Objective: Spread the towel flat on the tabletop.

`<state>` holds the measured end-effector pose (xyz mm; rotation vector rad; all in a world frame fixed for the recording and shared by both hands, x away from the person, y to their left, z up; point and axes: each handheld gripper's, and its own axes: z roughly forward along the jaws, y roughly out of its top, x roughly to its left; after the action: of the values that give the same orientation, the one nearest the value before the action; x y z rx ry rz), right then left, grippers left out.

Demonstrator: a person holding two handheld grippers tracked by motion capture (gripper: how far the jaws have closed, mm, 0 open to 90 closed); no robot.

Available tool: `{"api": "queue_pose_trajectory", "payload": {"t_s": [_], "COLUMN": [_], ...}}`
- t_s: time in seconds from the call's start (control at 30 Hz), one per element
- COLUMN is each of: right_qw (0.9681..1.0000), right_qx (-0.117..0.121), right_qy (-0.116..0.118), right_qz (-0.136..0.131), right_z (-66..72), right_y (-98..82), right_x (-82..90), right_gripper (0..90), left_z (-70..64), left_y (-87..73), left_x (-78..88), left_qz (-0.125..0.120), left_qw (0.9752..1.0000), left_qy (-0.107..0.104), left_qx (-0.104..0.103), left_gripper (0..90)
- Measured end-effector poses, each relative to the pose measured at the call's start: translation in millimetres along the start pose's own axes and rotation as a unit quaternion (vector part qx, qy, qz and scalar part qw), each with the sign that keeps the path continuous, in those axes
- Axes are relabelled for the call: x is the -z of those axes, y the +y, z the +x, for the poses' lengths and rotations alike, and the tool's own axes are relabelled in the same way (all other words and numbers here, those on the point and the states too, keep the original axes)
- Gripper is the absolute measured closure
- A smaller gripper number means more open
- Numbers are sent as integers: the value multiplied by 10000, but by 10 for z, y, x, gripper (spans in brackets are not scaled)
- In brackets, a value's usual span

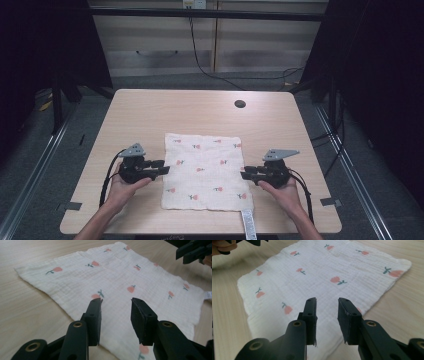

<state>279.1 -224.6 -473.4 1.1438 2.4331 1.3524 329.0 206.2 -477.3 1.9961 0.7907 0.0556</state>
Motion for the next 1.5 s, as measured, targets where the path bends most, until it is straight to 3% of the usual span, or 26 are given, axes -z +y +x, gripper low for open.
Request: {"api": "queue_pose_trajectory", "payload": {"t_s": [0.03,0.27,0.33,0.37,0.5,0.6,0.67,0.83,0.9,1.17,1.3,1.33,1.4,1.5], "right_qw": [10000,9997,9993,9989,9983,9976,9962,9965,9964,9961,9966,9965,9960,9959], "right_qx": [1,40,111,135,126,223,306,281,280,359,278,287,372,335], "right_qy": [18,68,0,-151,-281,-321,-372,-388,-400,-404,-326,-319,-348,-349], "right_qz": [37,240,352,417,488,571,721,681,686,700,699,718,729,769], "right_z": [-16,-107,-136,-174,-223,-202,-175,-142,-120,-8,24,43,78,86], "right_y": [20,203,236,226,167,140,110,11,-22,-142,-199,-206,-213,-210], "right_x": [-40,-303,-381,-448,-482,-498,-523,-442,-405,-275,-214,-206,-204,-201], "right_gripper": [687,658,614,572,577,679,729,805,808,812,812,811,811,811], "left_z": [14,83,95,59,40,37,24,-4,-19,-207,-246,-254,-239,-213], "left_y": [18,95,83,46,4,-39,-78,-116,-131,-211,-253,-248,-209,-129], "left_x": [-42,-219,-264,-311,-368,-416,-412,-365,-349,-299,-246,-244,-258,-287], "left_qz": [113,276,264,377,437,647,591,633,640,720,745,707,600,457], "left_qw": [9999,9995,9996,9991,9986,9965,9962,9961,9965,9958,9957,9958,9971,9978], "left_qy": [31,85,114,143,219,328,355,278,240,65,4,92,61,126], "left_qx": [-43,-101,20,-101,-196,-405,-535,-553,-473,-559,-550,-584,-475,-470], "left_gripper": [609,612,588,586,584,694,777,809,811,804,789,767,728,711]}}
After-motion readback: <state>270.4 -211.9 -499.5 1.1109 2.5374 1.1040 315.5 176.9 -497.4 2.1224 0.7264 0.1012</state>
